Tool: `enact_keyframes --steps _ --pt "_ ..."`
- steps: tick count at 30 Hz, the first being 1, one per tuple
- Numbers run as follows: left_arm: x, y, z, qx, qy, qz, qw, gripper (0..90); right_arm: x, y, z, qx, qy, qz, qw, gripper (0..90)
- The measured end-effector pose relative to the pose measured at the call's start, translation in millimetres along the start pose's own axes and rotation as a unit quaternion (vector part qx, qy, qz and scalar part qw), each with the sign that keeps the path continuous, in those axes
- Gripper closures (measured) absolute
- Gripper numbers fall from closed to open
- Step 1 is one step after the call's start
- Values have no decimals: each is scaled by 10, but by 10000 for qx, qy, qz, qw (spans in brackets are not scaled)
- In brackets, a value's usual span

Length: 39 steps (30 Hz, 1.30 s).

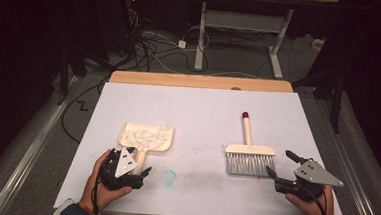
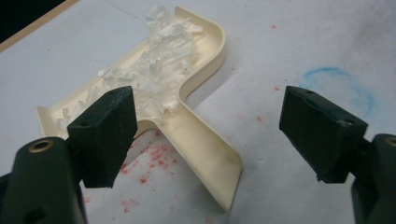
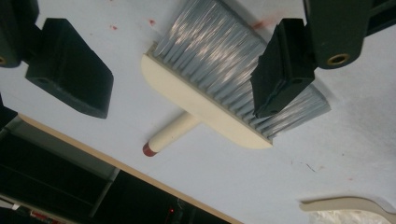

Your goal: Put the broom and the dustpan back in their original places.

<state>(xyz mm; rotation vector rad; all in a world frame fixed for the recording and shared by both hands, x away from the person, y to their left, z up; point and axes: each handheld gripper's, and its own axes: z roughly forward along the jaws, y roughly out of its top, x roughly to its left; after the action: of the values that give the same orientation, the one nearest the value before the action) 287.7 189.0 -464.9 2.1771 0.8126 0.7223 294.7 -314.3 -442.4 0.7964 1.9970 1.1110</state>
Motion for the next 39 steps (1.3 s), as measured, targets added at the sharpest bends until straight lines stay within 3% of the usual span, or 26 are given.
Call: enact_keyframes --steps 13,25,29,39 --pt "-25 -24 -16 80 -28 62 9999 180 37 63 -50 -134 -51 -56 9999 216" --pt "-33 -18 7 126 -29 69 9999 180 36 55 -40 -94 -16 -87 9999 217" --pt "-33 -15 9 145 -40 85 9998 180 49 53 -32 -6 -77 -209 9998 218" --pt "-19 -1 27 139 -50 61 9999 180 10 47 -37 -19 -233 -130 9996 219"
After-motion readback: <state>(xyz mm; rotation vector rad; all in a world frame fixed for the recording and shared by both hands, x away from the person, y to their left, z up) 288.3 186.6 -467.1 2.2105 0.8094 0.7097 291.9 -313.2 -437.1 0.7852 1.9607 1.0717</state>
